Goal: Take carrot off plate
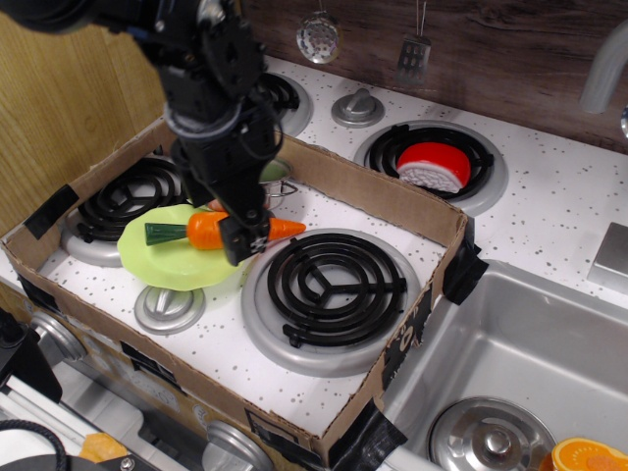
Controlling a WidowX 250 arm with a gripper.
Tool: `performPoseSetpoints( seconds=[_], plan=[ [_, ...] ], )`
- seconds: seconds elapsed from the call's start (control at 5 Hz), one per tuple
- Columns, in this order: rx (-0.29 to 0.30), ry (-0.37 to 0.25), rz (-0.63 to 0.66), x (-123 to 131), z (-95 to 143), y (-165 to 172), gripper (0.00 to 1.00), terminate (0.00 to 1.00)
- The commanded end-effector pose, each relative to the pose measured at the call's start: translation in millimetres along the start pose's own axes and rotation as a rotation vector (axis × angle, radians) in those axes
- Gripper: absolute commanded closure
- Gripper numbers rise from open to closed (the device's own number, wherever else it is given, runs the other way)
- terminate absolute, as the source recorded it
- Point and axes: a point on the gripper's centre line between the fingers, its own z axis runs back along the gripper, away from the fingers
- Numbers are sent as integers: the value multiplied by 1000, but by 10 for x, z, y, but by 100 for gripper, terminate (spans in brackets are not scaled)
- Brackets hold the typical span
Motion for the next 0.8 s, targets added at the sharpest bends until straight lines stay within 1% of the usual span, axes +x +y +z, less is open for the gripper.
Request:
performPoseSetpoints(
  seconds=[0.0, 0.2, 0.4, 0.6],
  plan=[
    [-31, -11, -31, -62, -169, 230, 0, 0],
    [-75, 12, -32, -47, -237, 310, 0, 0],
    [-79, 21, -55, 12, -276, 394, 0, 0],
    [-85, 22, -51, 34, -318, 461, 0, 0]
  ],
)
